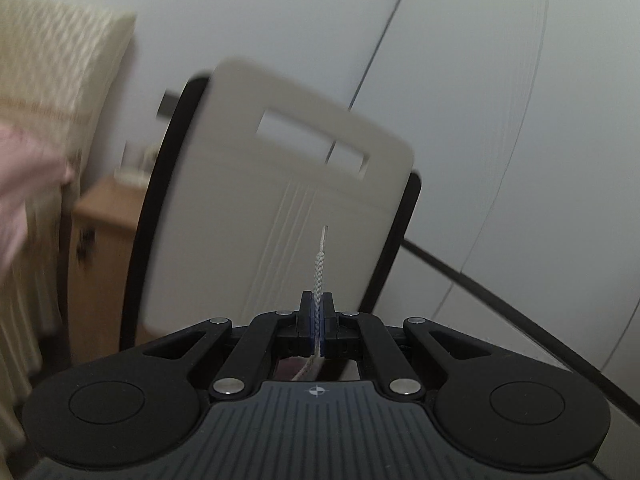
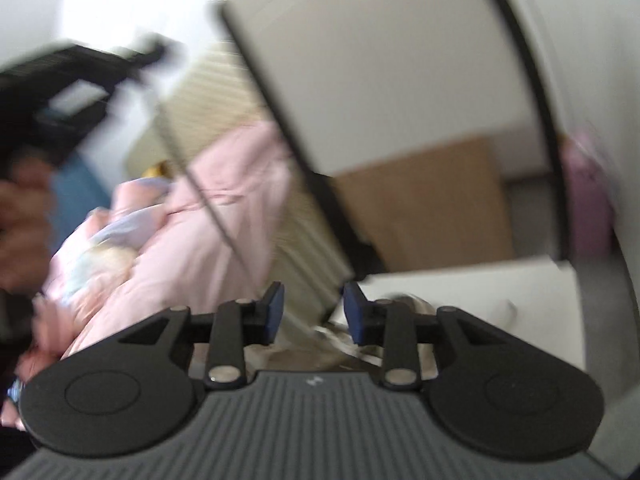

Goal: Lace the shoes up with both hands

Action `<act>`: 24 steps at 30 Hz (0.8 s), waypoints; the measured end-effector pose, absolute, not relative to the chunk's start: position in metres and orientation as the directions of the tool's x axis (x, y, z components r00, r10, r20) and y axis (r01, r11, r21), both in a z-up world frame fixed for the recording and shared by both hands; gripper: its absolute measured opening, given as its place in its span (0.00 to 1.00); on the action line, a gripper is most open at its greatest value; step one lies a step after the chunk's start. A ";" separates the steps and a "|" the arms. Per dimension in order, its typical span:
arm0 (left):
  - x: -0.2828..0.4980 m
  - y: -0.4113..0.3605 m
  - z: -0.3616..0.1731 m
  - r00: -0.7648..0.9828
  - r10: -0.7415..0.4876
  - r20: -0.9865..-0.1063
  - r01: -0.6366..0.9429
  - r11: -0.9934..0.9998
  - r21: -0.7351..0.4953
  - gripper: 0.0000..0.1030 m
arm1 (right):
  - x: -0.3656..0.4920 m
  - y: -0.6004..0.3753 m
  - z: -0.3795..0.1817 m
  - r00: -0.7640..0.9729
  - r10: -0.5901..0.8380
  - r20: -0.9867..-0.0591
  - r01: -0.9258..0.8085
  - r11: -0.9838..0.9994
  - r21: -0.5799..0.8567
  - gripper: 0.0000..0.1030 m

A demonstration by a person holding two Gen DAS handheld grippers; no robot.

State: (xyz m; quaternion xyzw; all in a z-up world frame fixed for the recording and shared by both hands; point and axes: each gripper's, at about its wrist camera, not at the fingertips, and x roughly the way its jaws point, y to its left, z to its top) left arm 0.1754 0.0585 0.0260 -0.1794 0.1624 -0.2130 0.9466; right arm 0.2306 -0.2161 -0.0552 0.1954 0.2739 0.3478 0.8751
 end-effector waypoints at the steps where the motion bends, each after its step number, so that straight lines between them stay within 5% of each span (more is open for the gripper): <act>1: 0.174 0.063 0.021 0.849 -0.471 -0.241 0.340 0.835 -0.433 0.03 | 0.226 -0.211 -0.051 0.599 0.731 -0.326 -0.536 0.669 0.515 0.35; 12: 0.145 0.066 -0.033 0.812 -0.522 -0.259 0.320 0.770 -0.552 0.02 | 0.197 -0.171 -0.058 0.583 0.764 -0.277 -0.631 0.640 0.438 0.35; 13: 0.140 0.067 -0.040 0.812 -0.526 -0.252 0.322 0.765 -0.558 0.02 | 0.196 -0.169 -0.060 0.588 0.762 -0.272 -0.630 0.642 0.436 0.33; 15: 0.135 0.071 -0.052 0.816 -0.530 -0.230 0.323 0.749 -0.578 0.03 | 0.192 -0.167 -0.063 0.601 0.759 -0.250 -0.639 0.645 0.419 0.08; 16: 0.133 0.074 -0.058 0.820 -0.525 -0.228 0.312 0.743 -0.592 0.03 | 0.191 -0.166 -0.064 0.608 0.756 -0.241 -0.642 0.647 0.411 0.03; 24: 0.127 0.093 -0.085 0.813 -0.558 -0.169 0.308 0.658 -0.687 0.03 | 0.183 -0.181 -0.072 0.681 0.683 -0.264 -0.587 0.725 0.360 0.03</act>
